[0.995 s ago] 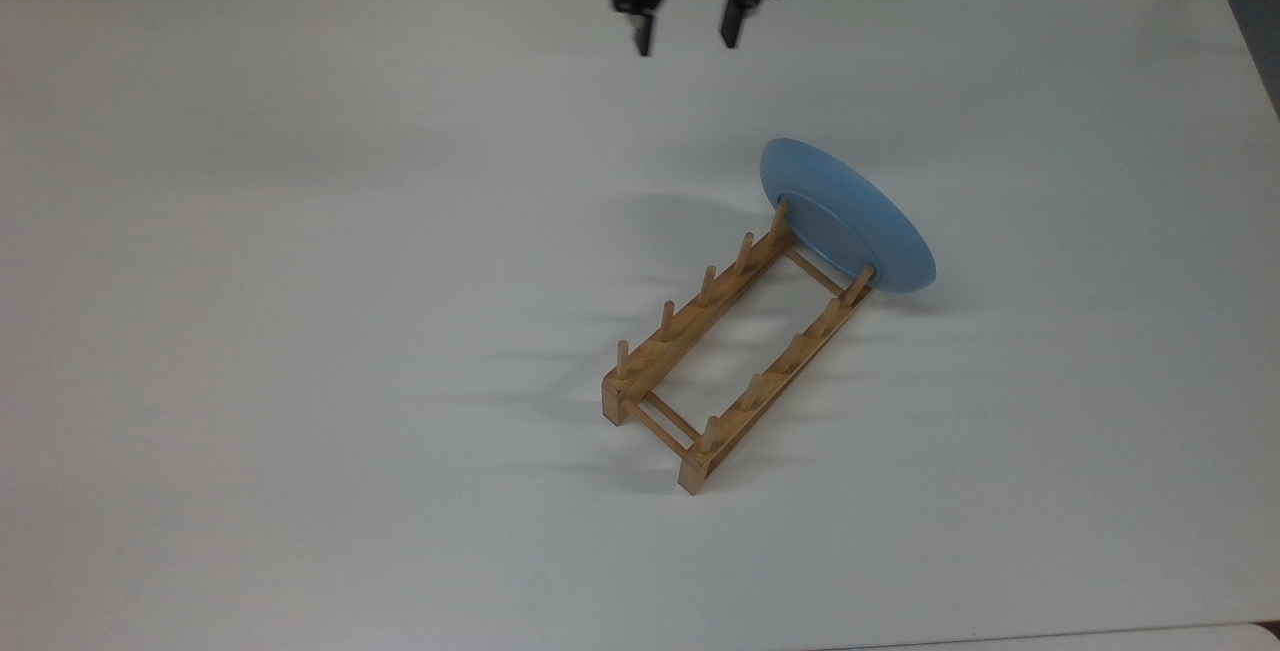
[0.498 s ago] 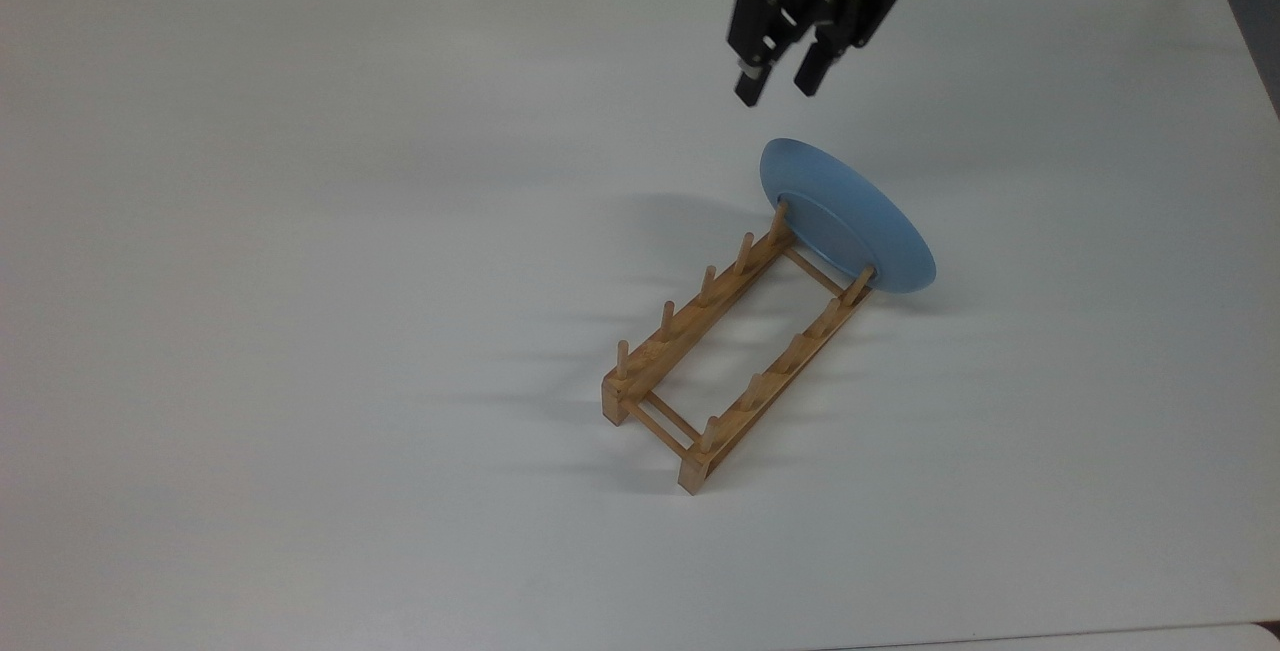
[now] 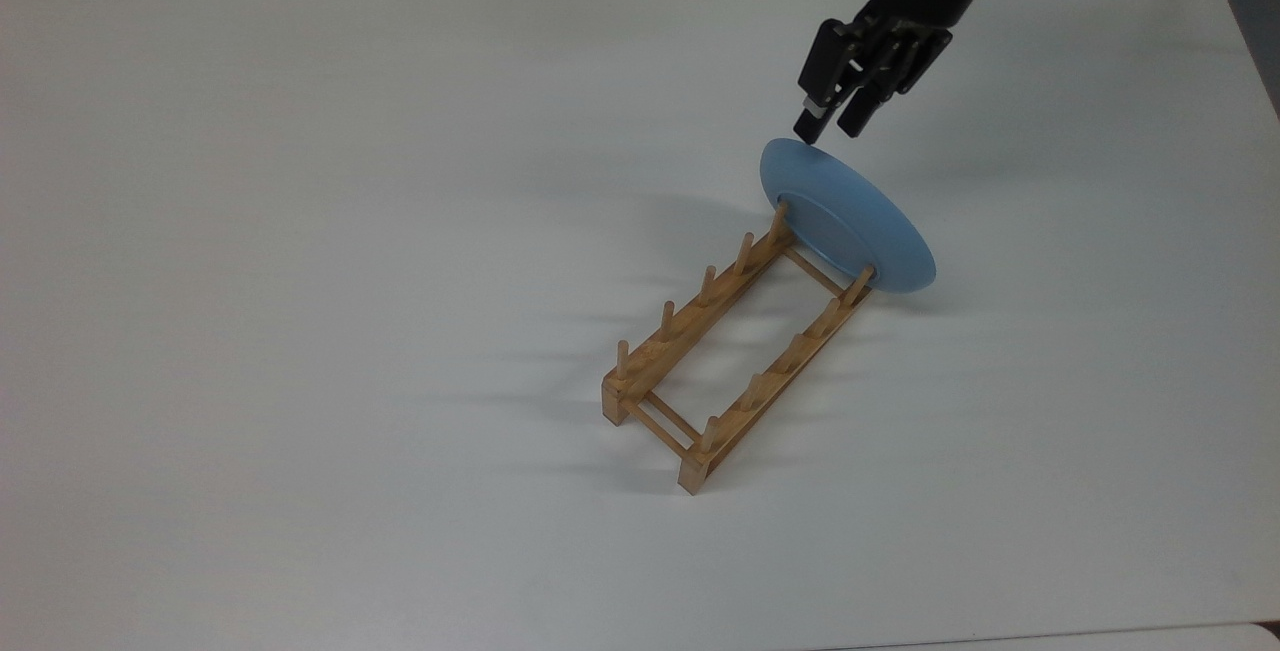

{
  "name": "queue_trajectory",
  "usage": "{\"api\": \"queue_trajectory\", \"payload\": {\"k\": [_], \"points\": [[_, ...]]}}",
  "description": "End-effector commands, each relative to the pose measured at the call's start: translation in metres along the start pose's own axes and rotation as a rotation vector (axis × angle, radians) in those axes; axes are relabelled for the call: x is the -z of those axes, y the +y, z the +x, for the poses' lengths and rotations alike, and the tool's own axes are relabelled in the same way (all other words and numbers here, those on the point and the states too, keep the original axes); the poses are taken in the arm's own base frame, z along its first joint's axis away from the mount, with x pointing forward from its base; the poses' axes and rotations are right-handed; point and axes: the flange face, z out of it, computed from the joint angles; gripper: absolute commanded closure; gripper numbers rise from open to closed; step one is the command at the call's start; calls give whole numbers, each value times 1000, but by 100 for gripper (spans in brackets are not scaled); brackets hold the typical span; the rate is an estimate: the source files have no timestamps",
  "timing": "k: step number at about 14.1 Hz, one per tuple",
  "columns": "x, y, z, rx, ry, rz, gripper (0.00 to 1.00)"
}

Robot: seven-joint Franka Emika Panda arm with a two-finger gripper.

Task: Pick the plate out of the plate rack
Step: 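Lower the gripper onto the plate rim and close it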

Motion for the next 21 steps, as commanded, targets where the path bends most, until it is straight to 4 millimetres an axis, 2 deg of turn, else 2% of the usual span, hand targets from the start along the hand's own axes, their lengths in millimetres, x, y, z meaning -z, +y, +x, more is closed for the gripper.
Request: {"api": "queue_trajectory", "payload": {"k": [1,7,9,11,13,21], "points": [[-9,-9,3,-2,22,-45,47],[-32,-24,7,44,5,-92,49],[-27,-36,9,66,17,-95,52],[-26,-40,9,70,23,-98,68],[-26,-39,11,72,38,-103,99],[-28,-38,9,92,44,-135,100]]}}
